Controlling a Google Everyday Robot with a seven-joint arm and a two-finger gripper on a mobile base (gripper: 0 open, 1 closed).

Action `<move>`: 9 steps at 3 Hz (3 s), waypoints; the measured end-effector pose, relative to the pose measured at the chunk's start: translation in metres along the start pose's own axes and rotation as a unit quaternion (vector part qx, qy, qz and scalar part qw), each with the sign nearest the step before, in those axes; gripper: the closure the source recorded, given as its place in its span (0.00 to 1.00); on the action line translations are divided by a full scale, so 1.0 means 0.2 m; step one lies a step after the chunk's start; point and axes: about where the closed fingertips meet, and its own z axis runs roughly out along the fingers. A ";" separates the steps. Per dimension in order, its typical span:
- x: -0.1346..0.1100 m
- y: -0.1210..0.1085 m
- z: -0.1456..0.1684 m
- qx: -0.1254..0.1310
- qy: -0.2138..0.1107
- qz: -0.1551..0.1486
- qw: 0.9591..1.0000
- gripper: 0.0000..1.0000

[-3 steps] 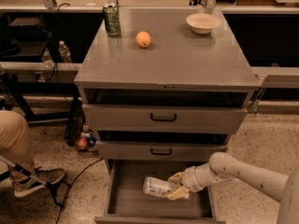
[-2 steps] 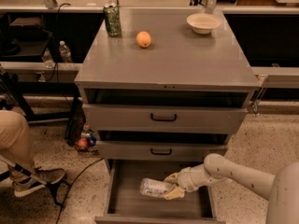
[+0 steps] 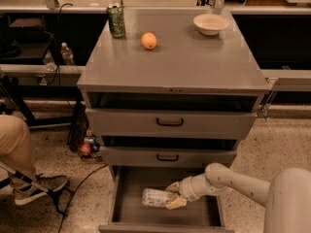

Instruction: Place blue plastic bottle into bottom drawer

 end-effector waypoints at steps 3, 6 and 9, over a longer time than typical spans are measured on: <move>0.18 -0.12 0.23 0.054 0.010 0.008 0.998 1.00; 0.33 -0.16 0.40 0.064 0.030 0.035 0.997 0.97; 0.36 -0.16 0.44 0.056 0.027 0.048 0.997 0.27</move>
Offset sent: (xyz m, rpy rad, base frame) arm 0.0224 0.0019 -0.0541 -0.0179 -0.0685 -0.1135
